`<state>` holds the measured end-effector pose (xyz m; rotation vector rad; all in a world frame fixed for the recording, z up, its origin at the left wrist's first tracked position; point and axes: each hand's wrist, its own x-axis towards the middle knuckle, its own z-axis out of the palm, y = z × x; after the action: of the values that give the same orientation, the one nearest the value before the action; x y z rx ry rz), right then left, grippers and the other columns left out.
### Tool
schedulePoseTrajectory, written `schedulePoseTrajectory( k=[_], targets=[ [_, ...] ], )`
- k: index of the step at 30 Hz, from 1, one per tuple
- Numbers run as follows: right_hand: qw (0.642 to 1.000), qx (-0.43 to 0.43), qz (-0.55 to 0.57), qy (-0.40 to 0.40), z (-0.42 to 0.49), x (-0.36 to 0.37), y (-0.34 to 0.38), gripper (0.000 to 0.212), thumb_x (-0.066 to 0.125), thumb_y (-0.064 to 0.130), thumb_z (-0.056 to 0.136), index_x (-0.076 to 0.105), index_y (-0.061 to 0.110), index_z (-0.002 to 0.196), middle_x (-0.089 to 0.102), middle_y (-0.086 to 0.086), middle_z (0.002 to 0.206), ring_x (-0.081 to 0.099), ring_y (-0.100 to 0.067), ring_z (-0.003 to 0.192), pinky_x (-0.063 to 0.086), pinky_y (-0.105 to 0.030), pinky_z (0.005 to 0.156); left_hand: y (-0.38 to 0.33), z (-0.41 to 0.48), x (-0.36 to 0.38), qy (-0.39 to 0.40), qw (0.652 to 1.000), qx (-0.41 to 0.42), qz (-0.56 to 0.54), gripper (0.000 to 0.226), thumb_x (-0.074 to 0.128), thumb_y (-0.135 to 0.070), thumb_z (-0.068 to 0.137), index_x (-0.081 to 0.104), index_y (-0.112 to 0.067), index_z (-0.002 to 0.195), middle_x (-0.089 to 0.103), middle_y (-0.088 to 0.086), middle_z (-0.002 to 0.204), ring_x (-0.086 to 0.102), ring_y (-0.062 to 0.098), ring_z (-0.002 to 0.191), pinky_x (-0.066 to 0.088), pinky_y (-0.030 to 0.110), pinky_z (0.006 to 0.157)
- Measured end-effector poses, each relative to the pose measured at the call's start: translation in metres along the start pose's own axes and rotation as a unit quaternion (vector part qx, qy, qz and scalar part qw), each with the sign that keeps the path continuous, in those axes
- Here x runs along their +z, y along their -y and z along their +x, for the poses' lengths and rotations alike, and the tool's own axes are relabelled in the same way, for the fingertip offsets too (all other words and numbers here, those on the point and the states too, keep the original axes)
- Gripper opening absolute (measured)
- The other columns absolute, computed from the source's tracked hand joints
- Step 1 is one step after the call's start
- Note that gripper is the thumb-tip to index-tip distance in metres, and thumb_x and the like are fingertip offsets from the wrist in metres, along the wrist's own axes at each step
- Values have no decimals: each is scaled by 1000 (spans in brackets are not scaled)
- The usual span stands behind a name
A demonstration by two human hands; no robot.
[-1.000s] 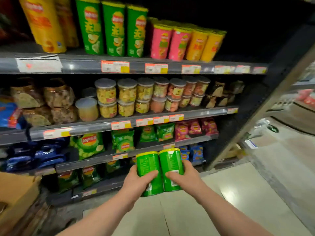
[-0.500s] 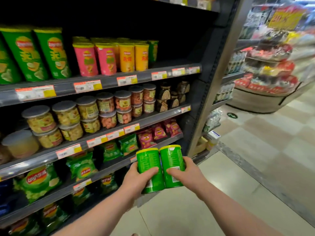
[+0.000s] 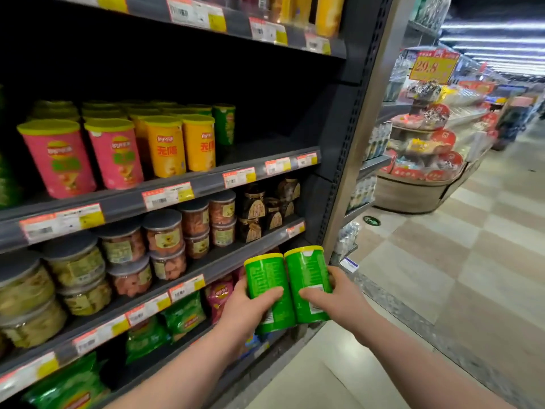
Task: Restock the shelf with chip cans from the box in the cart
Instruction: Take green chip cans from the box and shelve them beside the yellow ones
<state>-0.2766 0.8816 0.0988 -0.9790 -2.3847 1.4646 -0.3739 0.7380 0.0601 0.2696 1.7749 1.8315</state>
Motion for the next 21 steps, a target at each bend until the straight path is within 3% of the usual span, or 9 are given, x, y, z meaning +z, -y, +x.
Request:
schedulePoseTrajectory(
  k=[4,7,12,16,21],
  targets=[
    [1000,-8,18,0,37,3,19,55,76,31,75,44,25,119,62,9,101,63,-10,92,53,-34,86,-19,44,-8,22,999,-14,-20,46,84,-33,64,50,-28,95,67,0,100,68,22,93,54,43,88],
    [1000,-13,19,-5,62,6,26,61,77,35,71,45,23,122,64,6,104,64,-12,94,53,-39,89,-30,68,-14,28,999,-11,-29,53,85,-40,57,52,-30,96,69,3,102,69,24,91,55,47,87],
    [1000,-20,17,-3,88,15,42,57,73,31,78,40,25,123,60,7,104,61,-11,95,51,-33,85,-42,90,-30,2,999,11,-42,35,76,-22,78,49,-29,98,67,1,98,68,20,88,56,38,78],
    [999,-46,10,-12,112,21,66,59,74,33,77,41,22,124,59,8,104,61,-14,97,51,-40,91,-59,98,-44,-21,998,40,-32,34,77,-24,77,51,-31,97,68,0,99,68,20,90,55,41,86],
    [994,-103,34,0,138,27,106,49,71,28,82,38,27,119,56,15,96,57,-2,86,45,-24,72,-79,103,-57,-30,996,67,-50,34,74,-18,80,50,-29,101,66,-3,94,68,19,87,57,37,76]
  ],
)
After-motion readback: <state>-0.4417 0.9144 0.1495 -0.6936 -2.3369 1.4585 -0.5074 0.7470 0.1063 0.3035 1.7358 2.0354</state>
